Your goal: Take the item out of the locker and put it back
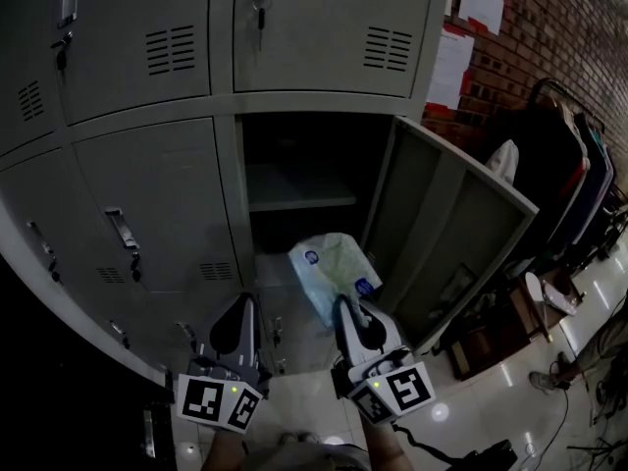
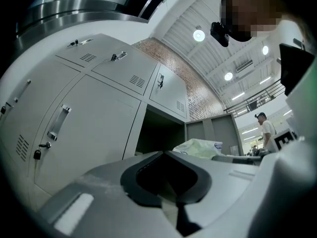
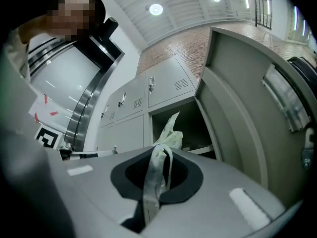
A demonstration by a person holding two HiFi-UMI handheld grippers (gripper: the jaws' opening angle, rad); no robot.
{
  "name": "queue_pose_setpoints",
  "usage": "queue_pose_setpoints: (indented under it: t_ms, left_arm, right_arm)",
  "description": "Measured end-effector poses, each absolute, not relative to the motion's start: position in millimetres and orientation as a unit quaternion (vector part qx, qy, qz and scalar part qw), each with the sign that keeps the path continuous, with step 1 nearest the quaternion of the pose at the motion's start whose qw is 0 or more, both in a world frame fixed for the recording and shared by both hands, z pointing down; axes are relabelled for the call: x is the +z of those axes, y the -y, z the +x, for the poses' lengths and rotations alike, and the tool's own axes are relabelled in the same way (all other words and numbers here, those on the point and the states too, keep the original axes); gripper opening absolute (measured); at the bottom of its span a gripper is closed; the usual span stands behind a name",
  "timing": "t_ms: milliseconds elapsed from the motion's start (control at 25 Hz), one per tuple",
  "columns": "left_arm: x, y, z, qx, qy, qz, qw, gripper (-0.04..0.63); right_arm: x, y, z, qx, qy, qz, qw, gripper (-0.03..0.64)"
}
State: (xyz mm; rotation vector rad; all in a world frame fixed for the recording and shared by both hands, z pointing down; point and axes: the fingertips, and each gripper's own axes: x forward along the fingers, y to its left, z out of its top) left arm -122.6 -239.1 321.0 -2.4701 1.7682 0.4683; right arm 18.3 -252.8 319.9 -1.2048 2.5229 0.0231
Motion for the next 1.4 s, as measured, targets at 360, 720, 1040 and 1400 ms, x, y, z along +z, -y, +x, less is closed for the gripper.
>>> queue_pose_setpoints:
  t_ms: [360, 720, 1040, 1400]
  left_arm:
    - [315, 232, -118, 0.150, -0.576, -0.803, 0.040, 0.005]
    - [315, 235, -119, 0.151, -0.579, -0.800, 0.039, 0.005]
    - [316, 238, -123, 0.154, -0.583, -0.797, 0.035, 0.005]
    - [324, 235, -147, 0.137, -0.611, -0.779, 0.039, 0.005]
  right_arm:
    - [315, 245, 27, 0.007, -0.886, -0.428, 0.179, 0.014]
    - [311, 247, 27, -0.001, -0.885, -0.422, 0.196, 0.014]
    - [309, 251, 28, -0.003, -0.887, -0.416, 0.200, 0.014]
    - [236, 401, -12, 0.084, -0.879, -0.457, 0.105, 0.014]
